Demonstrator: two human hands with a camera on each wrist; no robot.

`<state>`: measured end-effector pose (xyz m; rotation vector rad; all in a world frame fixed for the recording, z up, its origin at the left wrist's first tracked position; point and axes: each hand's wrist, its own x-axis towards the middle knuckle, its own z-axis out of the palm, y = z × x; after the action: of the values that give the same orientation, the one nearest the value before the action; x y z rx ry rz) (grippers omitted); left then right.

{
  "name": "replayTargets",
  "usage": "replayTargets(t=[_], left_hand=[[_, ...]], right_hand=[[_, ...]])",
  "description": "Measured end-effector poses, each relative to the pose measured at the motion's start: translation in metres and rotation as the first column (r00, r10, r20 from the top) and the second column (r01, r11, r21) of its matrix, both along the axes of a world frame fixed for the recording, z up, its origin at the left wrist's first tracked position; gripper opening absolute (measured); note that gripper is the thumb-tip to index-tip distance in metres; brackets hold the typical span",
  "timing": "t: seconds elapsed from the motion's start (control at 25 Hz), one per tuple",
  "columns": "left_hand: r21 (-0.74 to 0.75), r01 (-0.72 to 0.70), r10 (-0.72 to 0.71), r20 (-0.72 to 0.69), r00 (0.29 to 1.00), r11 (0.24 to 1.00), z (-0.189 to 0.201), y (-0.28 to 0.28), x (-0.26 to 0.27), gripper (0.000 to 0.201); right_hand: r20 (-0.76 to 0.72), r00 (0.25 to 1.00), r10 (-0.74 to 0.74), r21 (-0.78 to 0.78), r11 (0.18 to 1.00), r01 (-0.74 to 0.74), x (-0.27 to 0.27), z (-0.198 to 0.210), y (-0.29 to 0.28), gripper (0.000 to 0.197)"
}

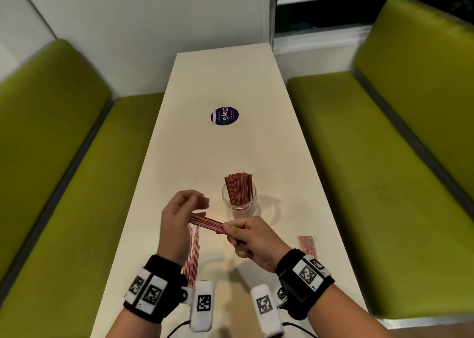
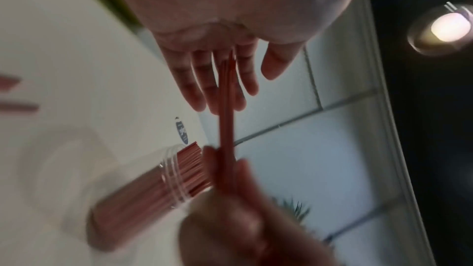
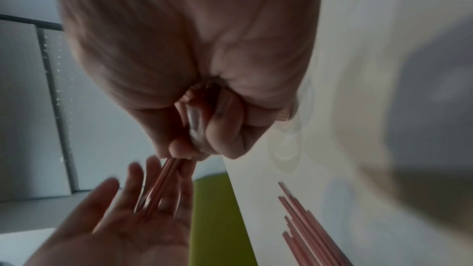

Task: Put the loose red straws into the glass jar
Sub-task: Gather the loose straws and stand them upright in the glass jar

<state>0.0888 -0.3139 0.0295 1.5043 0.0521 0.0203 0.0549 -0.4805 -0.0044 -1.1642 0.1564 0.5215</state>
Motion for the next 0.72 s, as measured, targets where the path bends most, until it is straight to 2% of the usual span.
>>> replayTargets(t=[0.08, 0.2, 0.32, 0.44, 0.56, 0.6, 0.64, 0.72], left_hand=[[0.149, 0.084, -0.093, 0.054, 0.994, 0.985, -0.002, -0.011, -0.004, 0.017], [0.194, 0.148, -0.16, 0.043, 0.986, 0.97, -0.01, -0.011, -0.004, 0.019], [0.277, 0.199, -0.211, 0.011, 0.978, 0.94, -0.022, -0.005, -0.009, 0.004], [0.175, 0.172, -0.175, -0.001, 0.985, 0.969, -0.027, -0.016, -0.016, 0.006], [0.063, 0.132, -0.13, -0.033, 0.991, 0.989, -0.027, -0.025, -0.011, 0.004], [0.013, 0.127, -0.126, -0.062, 0.99, 0.992, -0.028, -0.025, -0.008, 0.003], [-0.061, 0.115, -0.121, -0.107, 0.987, 0.992, -0.029, -0.025, -0.004, 0.003], [-0.295, 0.022, -0.105, -0.268, 0.958, 0.955, -0.03, -0.023, 0.006, 0.006]], right_hand=[[0.035, 0.999, -0.036, -0.085, 0.996, 0.039, 0.005, 0.008, 0.005, 0.023], [0.133, 0.989, -0.063, -0.207, 0.974, 0.09, 0.013, 0.013, 0.001, 0.031], [0.25, 0.967, -0.054, -0.401, 0.903, 0.154, 0.022, 0.013, -0.007, 0.036], [0.337, 0.941, -0.032, -0.602, 0.761, 0.241, 0.032, 0.02, -0.003, 0.036], [0.393, 0.916, -0.074, -0.675, 0.654, 0.342, 0.045, 0.031, -0.001, 0.036], [0.396, 0.915, -0.074, -0.672, 0.656, 0.344, 0.049, 0.034, -0.003, 0.035], [0.394, 0.915, -0.085, -0.634, 0.696, 0.337, 0.052, 0.037, -0.006, 0.031], [0.377, 0.912, -0.161, -0.449, 0.829, 0.332, 0.056, 0.04, -0.013, 0.018]])
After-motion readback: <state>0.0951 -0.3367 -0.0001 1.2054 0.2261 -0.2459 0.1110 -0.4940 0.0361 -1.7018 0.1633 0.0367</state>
